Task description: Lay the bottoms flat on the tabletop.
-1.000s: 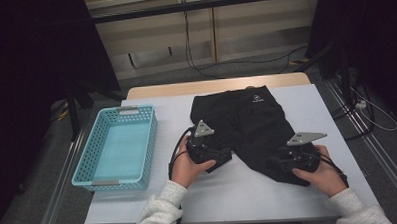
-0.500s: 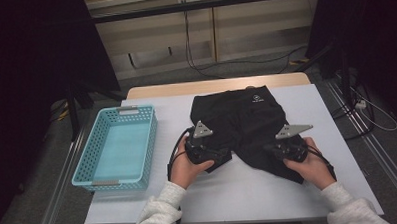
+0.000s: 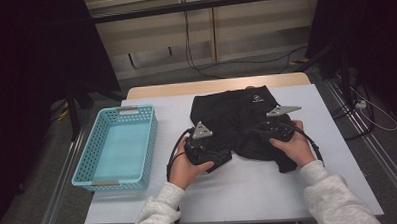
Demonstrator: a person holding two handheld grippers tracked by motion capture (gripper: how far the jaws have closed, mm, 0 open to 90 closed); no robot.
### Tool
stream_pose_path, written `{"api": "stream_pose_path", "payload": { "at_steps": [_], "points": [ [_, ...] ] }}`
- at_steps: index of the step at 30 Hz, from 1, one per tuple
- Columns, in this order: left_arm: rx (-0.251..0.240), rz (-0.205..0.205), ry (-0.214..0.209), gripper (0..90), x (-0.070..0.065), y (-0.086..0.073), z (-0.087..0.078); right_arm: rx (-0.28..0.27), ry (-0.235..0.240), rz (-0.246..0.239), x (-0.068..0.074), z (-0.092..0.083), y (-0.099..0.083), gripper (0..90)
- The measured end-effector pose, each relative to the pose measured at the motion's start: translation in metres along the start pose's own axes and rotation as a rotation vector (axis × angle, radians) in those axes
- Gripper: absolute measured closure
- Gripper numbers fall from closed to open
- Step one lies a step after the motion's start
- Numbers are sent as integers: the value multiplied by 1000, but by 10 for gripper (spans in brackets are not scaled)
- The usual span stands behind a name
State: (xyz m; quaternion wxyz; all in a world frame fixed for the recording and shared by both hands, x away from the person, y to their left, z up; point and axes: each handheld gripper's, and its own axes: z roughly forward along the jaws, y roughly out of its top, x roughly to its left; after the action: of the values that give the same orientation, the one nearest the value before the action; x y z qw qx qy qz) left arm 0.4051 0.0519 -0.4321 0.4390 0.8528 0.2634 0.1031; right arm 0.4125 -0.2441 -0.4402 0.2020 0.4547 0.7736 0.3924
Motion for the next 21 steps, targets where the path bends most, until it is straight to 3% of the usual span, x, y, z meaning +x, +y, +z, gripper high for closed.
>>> {"api": "stream_pose_path", "payload": {
  "at_steps": [4,6,12,15,18,20,21],
  "points": [
    [-9,4,-1,151,-3,2,-2,-28,-22,-9,3,-23,-6,464],
    [-15,4,-2,151,-5,4,-3,-32,-9,-26,8,-34,-14,470],
    [-17,11,-20,150,-13,9,-1,-10,3,-69,25,-61,-39,584],
    [-9,18,-31,152,-17,10,4,-1,39,-68,32,-67,-47,692],
    [-8,34,-39,163,-19,12,6,62,63,-120,40,-63,-56,740],
    [-9,34,-48,171,-20,12,8,102,44,-142,43,-55,-61,734],
    [-12,34,-54,181,-21,13,9,106,12,-146,42,-53,-62,742]
  ]
}}
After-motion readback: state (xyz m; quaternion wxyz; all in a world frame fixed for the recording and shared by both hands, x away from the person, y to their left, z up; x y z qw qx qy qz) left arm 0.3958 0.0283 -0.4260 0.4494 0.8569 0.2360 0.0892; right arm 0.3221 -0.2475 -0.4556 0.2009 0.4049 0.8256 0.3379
